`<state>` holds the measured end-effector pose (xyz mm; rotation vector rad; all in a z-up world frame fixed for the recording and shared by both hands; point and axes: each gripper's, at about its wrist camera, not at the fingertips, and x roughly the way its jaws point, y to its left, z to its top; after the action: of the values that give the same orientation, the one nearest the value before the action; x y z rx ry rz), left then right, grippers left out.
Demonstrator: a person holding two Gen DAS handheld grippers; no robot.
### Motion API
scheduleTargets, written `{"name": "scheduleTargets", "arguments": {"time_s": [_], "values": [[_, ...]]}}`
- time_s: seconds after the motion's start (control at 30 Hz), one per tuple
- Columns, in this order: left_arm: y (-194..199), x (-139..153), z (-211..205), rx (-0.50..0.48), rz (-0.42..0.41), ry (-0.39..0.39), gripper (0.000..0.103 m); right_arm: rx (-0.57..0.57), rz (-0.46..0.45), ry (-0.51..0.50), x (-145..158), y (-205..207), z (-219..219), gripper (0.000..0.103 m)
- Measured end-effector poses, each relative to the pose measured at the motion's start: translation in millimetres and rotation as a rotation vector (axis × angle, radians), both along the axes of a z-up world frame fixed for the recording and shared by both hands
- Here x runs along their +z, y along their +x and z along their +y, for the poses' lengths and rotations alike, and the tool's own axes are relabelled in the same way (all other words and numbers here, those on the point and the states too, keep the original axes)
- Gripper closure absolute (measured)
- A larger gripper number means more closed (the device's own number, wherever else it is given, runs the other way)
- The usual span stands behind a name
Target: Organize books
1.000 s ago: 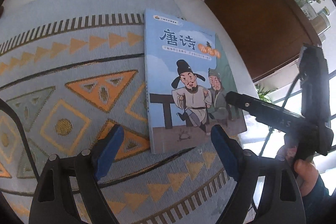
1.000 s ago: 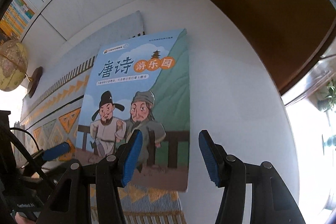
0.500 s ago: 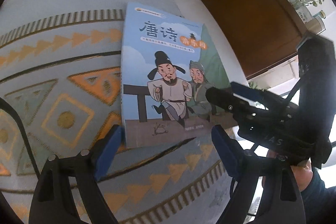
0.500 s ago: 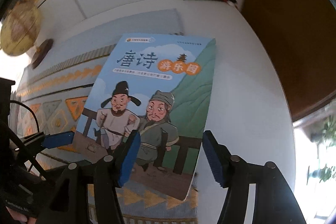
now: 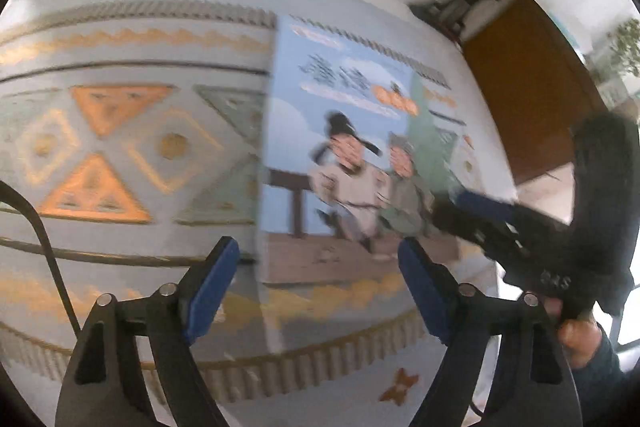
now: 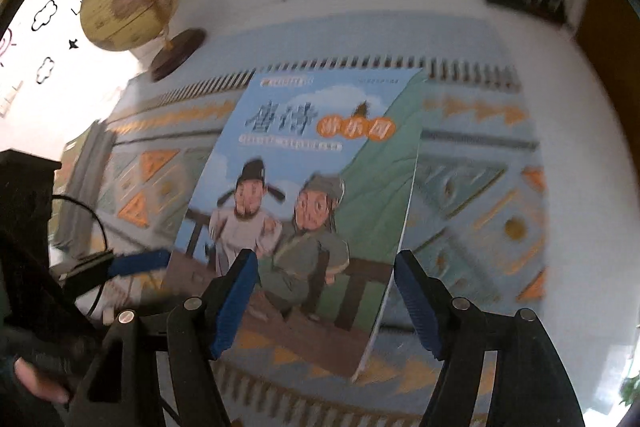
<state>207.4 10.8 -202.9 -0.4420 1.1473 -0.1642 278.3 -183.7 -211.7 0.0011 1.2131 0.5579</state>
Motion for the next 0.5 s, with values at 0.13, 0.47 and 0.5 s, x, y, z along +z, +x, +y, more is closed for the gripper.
{"name": "scheduleTargets", "arguments": {"time_s": [0.13, 0.47, 0.5], "values": [[5.3, -6.8, -0.3, 0.008, 0.012, 0.016, 0.027, -0.053, -0.013, -0.015, -1.2, -7.3, -11.4, 0.033], [-0.8, 10.3, -1.6, 0.031, -0.099, -0.05, 0.053, -0.065, -0.03, 0.011, -6.5, -10.8, -11.0, 0.053], [-2.2, 15.1, 5.7, 0.042, -0.119, -0.124, 0.053, -0.068, -0.028, 0.017, -7.2, -9.1, -12.8, 0.053]]}}
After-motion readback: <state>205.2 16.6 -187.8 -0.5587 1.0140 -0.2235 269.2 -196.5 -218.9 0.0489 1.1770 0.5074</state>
